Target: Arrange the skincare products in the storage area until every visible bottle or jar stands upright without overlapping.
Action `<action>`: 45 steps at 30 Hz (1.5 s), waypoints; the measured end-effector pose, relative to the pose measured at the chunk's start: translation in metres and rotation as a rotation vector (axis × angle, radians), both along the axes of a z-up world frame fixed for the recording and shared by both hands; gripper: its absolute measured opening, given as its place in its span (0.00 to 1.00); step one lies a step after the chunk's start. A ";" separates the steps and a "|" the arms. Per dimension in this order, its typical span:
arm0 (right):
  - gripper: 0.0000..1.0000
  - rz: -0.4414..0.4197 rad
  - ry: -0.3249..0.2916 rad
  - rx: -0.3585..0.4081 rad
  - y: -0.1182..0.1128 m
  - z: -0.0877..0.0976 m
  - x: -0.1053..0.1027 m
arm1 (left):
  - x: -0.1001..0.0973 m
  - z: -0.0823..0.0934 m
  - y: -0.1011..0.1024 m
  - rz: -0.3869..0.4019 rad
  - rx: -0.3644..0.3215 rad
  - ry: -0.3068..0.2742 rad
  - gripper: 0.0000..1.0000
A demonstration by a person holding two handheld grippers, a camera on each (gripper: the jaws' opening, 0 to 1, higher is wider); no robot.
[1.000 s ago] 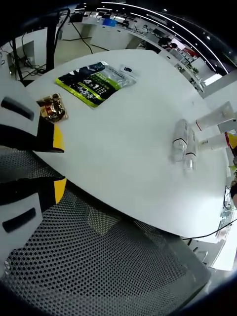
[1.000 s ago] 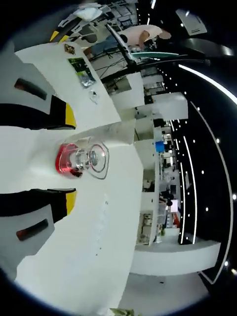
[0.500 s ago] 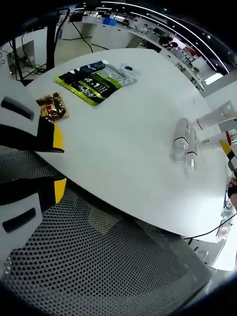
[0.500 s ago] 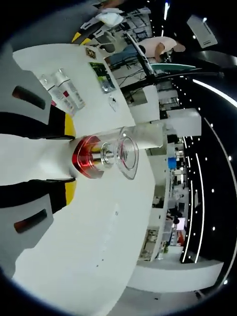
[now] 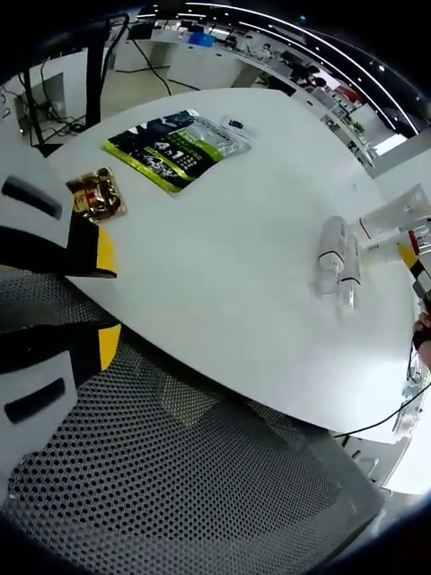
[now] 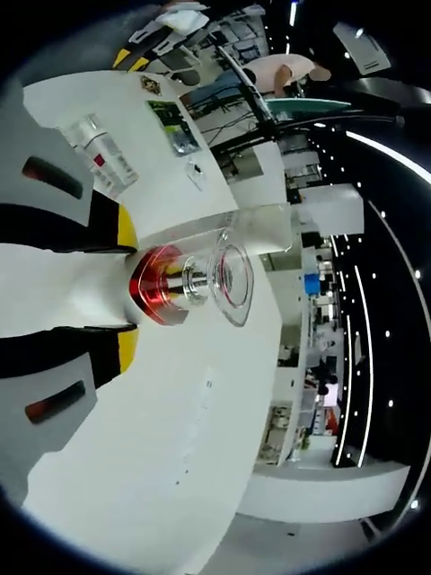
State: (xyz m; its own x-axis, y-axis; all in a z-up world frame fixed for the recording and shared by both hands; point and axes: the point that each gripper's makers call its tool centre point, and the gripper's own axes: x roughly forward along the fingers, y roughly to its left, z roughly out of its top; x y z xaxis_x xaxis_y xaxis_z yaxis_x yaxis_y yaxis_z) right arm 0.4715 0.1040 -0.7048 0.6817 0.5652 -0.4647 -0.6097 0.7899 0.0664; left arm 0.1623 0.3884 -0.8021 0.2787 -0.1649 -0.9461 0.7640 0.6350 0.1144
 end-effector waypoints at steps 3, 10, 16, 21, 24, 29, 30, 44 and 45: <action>0.29 -0.004 0.000 -0.003 0.002 0.000 0.003 | 0.000 0.000 0.000 0.001 0.000 0.000 0.20; 0.29 -0.005 -0.004 0.004 0.006 0.001 0.006 | 0.000 0.000 0.000 0.002 0.001 -0.001 0.20; 0.29 -0.020 -0.004 0.014 0.007 0.002 0.006 | 0.000 0.000 0.001 0.006 0.002 0.002 0.20; 0.38 -0.091 0.011 0.056 -0.001 0.003 -0.003 | -0.001 -0.001 0.001 0.004 0.008 0.004 0.20; 0.39 -0.168 0.062 0.138 -0.005 -0.002 -0.026 | 0.000 -0.001 0.001 0.007 0.008 0.003 0.20; 0.39 -0.128 0.110 0.114 0.025 -0.020 -0.087 | 0.000 -0.001 0.002 0.015 0.007 0.005 0.20; 0.39 -0.114 0.128 0.132 0.035 -0.023 -0.100 | 0.000 -0.001 0.002 0.013 0.011 0.008 0.20; 0.37 -0.008 0.183 -0.081 0.067 -0.075 -0.153 | -0.006 -0.002 0.001 -0.023 0.039 0.025 0.20; 0.36 -0.015 0.195 -0.086 0.065 -0.078 -0.152 | -0.006 -0.002 0.001 -0.024 0.039 0.026 0.20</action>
State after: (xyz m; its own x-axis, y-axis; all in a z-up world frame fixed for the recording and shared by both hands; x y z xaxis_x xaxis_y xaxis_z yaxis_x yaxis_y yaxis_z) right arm 0.3200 0.1694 -0.7830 0.5824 0.5078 -0.6348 -0.5797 0.8069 0.1135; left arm 0.1565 0.3894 -0.8043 0.2506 -0.1343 -0.9587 0.7821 0.6118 0.1187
